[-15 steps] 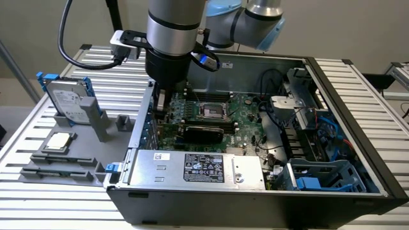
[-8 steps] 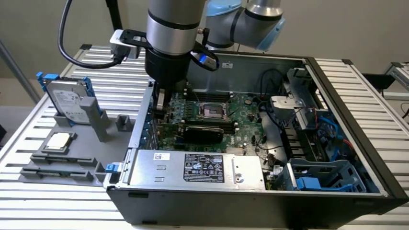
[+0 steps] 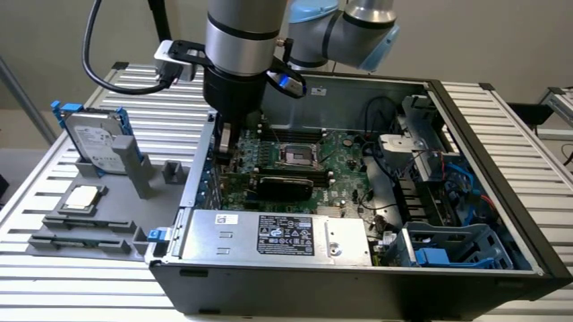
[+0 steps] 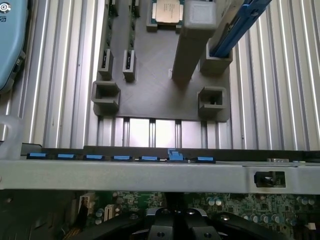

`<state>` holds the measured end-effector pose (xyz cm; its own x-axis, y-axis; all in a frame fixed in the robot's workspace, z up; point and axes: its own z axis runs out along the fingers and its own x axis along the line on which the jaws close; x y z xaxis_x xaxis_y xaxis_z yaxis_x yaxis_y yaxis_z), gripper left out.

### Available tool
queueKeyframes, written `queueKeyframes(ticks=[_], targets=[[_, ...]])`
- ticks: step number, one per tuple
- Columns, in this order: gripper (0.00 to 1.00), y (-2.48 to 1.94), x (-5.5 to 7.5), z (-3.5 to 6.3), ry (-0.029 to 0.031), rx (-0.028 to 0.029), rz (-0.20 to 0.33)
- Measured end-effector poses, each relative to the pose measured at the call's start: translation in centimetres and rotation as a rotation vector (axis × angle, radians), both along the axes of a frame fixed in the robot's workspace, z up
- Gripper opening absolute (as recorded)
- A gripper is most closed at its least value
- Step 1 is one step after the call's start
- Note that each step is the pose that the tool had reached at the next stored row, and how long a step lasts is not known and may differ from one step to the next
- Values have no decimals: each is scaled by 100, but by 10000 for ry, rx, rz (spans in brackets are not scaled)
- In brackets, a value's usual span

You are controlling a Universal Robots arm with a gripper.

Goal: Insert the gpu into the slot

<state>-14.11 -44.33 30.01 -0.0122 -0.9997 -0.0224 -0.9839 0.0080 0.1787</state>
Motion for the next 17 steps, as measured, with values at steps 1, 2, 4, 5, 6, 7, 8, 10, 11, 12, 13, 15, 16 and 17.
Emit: queueKeyframes(ticks=[1,2,4,5,6,7,8,10,11,12,13,15,16,17], targets=[[11,3,-2,0,3,0,0],[11,6,-3,0,6,0,-1],[11,12,-6,1,15,-1,-2],[11,14,-8,1,17,0,-4],[11,16,-10,1,19,0,-5],[11,17,-11,1,22,-1,-6],[11,18,-12,1,24,-1,-9],[11,19,-14,1,25,0,-12],[11,19,-14,1,25,0,-13],[11,19,-15,1,25,0,-14],[11,19,-16,1,25,-1,-14],[11,19,-18,-1,24,0,-14],[11,19,-18,-1,25,-2,-14],[11,19,-19,-2,26,-2,-14]])
